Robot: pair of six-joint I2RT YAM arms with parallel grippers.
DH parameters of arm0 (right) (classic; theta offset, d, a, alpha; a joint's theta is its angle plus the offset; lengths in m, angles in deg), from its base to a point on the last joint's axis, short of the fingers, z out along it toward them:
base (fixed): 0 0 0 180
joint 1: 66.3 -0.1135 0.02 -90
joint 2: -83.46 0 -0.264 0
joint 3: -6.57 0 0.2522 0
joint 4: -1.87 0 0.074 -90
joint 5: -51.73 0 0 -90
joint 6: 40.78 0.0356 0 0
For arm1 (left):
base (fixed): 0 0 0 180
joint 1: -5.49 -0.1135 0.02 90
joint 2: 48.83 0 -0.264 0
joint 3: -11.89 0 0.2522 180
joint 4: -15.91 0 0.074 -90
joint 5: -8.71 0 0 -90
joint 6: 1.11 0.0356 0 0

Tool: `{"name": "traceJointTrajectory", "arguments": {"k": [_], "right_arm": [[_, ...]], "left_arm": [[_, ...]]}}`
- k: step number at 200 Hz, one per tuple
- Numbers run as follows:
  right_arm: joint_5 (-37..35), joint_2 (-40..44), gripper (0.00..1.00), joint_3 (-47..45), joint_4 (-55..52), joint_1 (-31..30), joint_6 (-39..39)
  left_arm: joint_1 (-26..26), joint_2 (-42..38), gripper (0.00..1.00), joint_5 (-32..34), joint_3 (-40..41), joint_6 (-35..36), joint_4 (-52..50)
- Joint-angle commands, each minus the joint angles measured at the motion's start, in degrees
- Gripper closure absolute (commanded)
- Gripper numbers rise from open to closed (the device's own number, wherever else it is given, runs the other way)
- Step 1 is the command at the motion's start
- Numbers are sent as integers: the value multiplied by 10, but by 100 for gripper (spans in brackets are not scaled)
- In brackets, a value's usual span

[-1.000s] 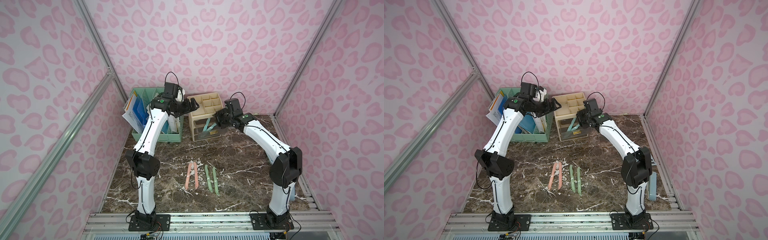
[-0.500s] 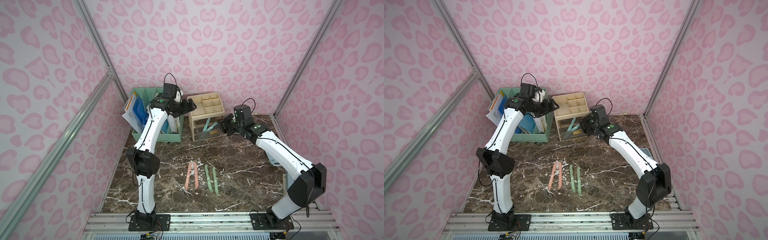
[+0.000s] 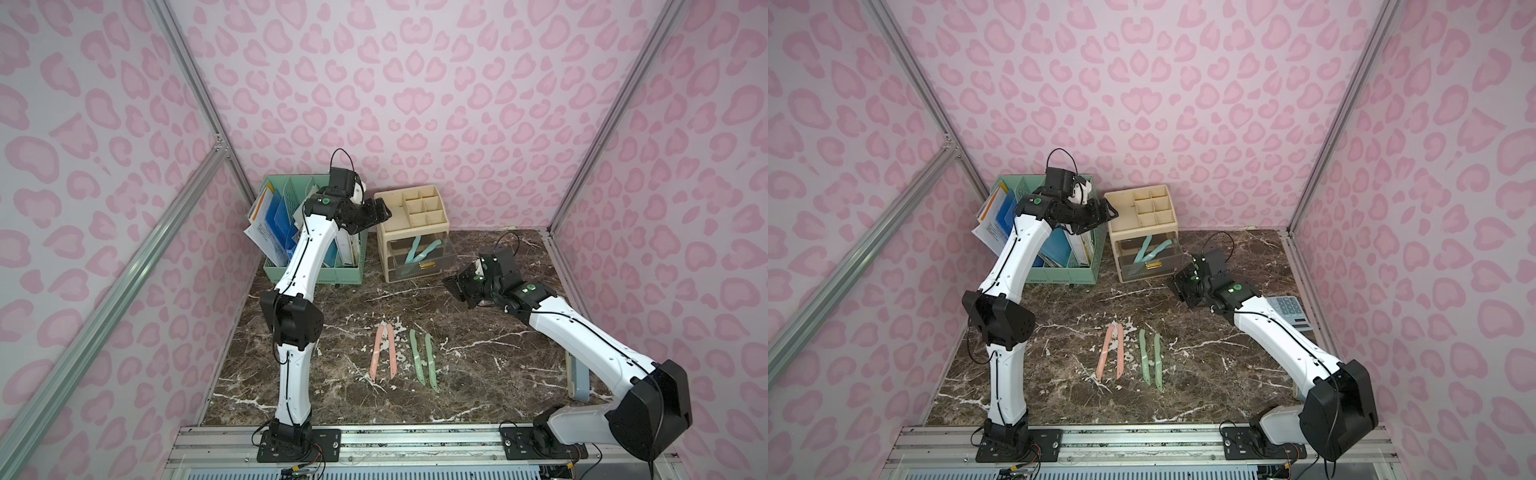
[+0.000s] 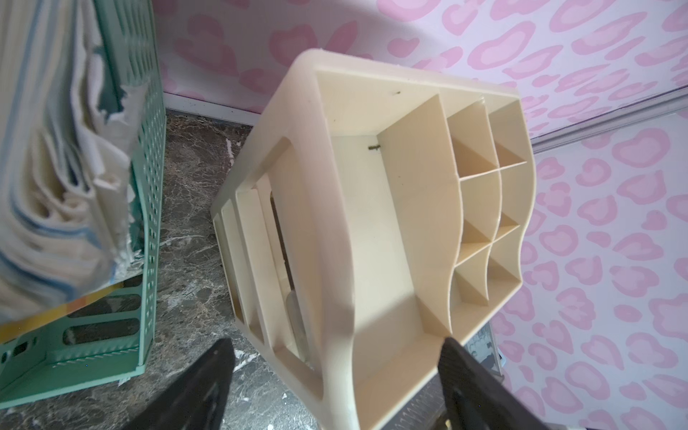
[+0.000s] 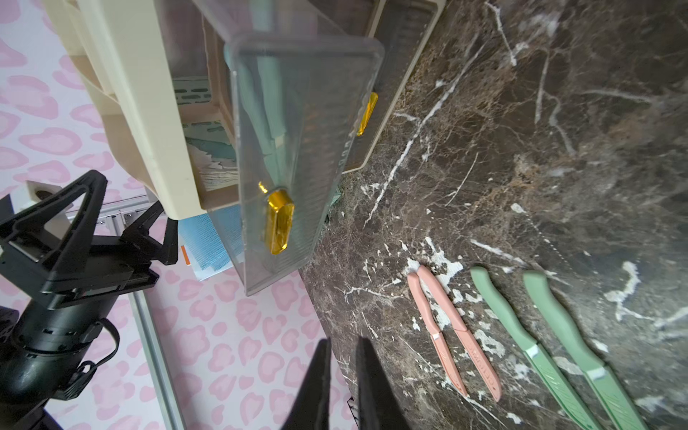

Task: Place the fruit knives into the drawer by color
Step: Place the fruit knife in the drawer, then close the drawer in the storage box.

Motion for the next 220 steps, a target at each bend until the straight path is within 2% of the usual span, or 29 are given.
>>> {"name": "traceJointTrajectory", "arguments": {"k": [1, 19, 66, 93, 220], "right_arm": [[19, -12, 87, 1, 47, 4, -11], [25, -30, 93, 11, 47, 8, -23], [36, -65, 100, 19, 70, 17, -27], [44, -94, 100, 41, 74, 17, -34], [60, -191, 100, 130, 85, 17, -49]], "left_arm": [[0, 5, 15, 0, -6, 3, 0], [-1, 8, 15, 1, -6, 3, 0], [0, 11, 16, 2, -6, 5, -3], [-1, 11, 19, 1, -6, 6, -3], [-1, 17, 22, -3, -5, 7, -4]]}}
